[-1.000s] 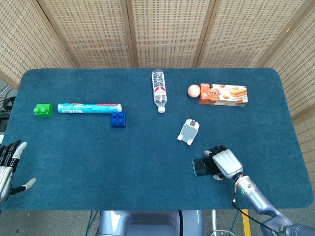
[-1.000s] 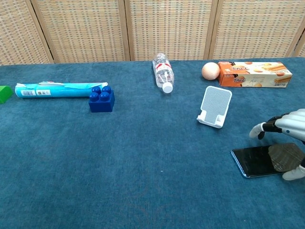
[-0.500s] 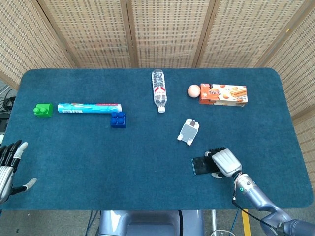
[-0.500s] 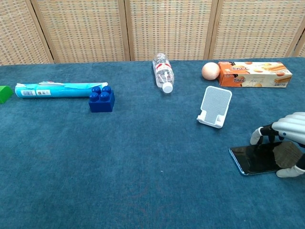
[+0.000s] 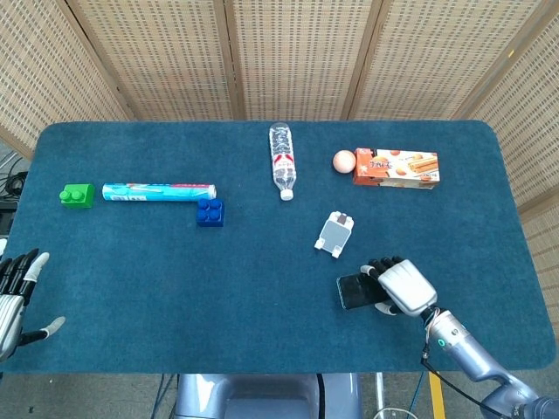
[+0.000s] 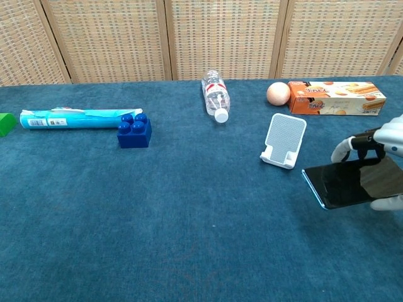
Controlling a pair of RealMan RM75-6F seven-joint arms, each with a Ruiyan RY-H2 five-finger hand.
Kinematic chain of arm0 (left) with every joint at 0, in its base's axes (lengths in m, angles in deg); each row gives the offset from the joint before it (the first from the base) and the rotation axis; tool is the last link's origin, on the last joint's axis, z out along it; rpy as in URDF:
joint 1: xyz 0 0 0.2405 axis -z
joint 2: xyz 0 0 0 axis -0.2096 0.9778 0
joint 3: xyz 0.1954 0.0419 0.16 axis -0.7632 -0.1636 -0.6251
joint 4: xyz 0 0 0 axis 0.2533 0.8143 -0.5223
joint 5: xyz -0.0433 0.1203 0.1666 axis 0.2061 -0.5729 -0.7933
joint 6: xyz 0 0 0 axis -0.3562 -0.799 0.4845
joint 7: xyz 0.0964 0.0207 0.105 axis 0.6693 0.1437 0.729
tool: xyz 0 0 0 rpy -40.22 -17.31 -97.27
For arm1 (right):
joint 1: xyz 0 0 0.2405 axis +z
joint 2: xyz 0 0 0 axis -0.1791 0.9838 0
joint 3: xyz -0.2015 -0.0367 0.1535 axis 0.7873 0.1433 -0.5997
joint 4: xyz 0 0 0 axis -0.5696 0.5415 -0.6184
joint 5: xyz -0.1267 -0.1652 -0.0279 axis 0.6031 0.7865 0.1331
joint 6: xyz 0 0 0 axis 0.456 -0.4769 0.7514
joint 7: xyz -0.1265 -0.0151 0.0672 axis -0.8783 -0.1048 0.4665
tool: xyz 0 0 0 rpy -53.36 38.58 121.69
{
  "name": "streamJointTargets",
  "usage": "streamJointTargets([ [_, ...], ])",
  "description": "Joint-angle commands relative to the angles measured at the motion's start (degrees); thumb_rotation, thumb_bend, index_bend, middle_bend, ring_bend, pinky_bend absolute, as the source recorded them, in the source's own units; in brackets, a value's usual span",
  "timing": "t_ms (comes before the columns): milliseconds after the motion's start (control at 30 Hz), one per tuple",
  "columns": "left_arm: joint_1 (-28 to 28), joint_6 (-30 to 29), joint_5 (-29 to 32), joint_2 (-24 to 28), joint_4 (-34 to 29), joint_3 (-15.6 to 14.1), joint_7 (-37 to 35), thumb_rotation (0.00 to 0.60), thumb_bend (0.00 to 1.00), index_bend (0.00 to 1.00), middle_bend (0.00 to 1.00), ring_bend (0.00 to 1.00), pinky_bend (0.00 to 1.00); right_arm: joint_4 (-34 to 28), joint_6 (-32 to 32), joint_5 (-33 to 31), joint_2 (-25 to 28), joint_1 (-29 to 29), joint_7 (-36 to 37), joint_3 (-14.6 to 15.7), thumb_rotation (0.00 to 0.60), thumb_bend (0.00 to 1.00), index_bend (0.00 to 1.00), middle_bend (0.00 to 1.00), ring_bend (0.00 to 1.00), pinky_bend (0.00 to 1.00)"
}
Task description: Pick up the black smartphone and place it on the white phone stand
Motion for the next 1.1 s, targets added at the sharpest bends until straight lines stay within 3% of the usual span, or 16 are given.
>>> streamJointTargets([
  [33,-0.1,-0.2,-0.1,0.1,0.0,0.0,-0.3,0.600,0.00,0.00,0.00,0.00,0.00,-4.0,-2.3,2.4,3.1,0.8,-5.3,-1.3,0.600,0.50,0.43,0.53,0.46,0.41],
  [333,0.1,0.2,0.0,0.3,0.4,-0.1,-1.1,0.600,0.00,0.00,0.00,0.00,0.00,-11.7,0.5,2.2,7.1,6.1,-31.5,-9.1,0.600,0.50,0.43,0.53,0.46,0.41],
  [667,0.6,1.4,0.9,0.9,0.0,0.3,-2.0,0.600,0.00,0.00,0.00,0.00,0.00,-10.0,7.5,1.3,4.4,12.7,-55.2,-14.0,0.600,0.49,0.43,0.53,0.46,0.41],
  [867,0.9,2.1,1.6,1.2,0.0,0.5,-2.6,0.600,0.00,0.00,0.00,0.00,0.00,-8.8,12.3,-1.2,2.3,15.4,-63.8,-14.4,0.600,0.49,0.43,0.53,0.46,0.41],
  [1100,1.5,3.4,2.7,1.4,-0.3,0.7,-2.6,0.600,0.00,0.00,0.00,0.00,0.00,-6.5,15.8,-2.9,-0.9,17.0,-71.0,-12.6,0.600,0.49,0.43,0.53,0.46,0.41],
])
